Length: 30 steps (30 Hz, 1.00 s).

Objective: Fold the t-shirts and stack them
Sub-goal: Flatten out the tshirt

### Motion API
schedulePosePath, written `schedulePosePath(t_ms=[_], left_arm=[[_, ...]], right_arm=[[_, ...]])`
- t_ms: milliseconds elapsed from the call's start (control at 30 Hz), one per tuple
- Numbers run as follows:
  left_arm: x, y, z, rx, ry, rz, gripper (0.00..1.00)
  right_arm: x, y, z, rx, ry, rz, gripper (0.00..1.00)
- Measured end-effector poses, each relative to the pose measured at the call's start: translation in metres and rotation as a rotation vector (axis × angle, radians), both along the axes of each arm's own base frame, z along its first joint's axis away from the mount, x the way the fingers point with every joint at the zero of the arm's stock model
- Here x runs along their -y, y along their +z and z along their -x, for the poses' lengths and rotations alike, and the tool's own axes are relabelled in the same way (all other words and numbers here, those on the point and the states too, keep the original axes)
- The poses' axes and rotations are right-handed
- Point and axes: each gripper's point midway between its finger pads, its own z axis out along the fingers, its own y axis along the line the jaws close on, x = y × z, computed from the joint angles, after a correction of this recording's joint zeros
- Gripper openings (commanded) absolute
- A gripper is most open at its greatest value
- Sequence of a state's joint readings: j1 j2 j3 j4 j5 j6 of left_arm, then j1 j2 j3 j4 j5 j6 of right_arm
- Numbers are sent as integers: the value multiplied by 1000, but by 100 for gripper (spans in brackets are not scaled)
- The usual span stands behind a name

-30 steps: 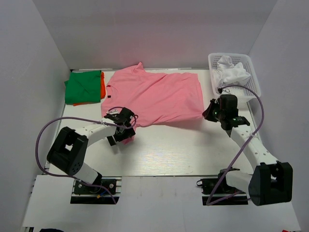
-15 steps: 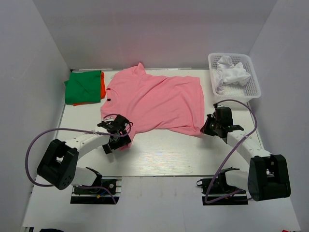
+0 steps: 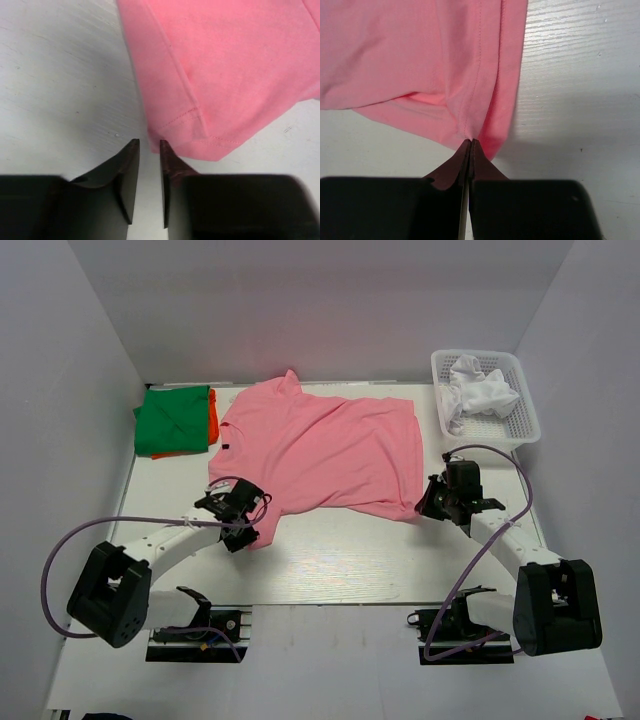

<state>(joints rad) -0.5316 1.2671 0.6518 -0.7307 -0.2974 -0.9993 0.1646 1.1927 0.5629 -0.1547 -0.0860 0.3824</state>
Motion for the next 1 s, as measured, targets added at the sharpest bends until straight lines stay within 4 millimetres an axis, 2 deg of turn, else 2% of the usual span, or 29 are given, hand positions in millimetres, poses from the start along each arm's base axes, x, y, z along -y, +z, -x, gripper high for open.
schedulePosePath(t_ms=[100,233,267,367,567,667,767,900,1000], left_arm=[[-1,-1,-1,5,3,-4,27],[-4,-5,0,-10,6,-30,49],[-5,-5,-1,-8,9,-34,60],[-4,0,-6,17,3,-33,67],[5,32,-30,125,-37,-8,67],[12,39,-42,137,-64,-11,67],[17,30,-47,97,-88,-37,67],[15,8,-39,6,-116,-78,65],[13,1,-33,-37,-129,-93,63]], right_arm=[[0,0,0,1,0,0,0],[0,3,-2,7,3,1,0],[0,3,-3,9,4,2,0],[0,6,-4,15,5,2,0],[0,6,-4,17,10,6,0],[0,5,-4,16,12,9,0],[0,5,-4,16,13,12,0],[2,4,-4,14,7,22,0],[4,4,-3,12,3,30,0]])
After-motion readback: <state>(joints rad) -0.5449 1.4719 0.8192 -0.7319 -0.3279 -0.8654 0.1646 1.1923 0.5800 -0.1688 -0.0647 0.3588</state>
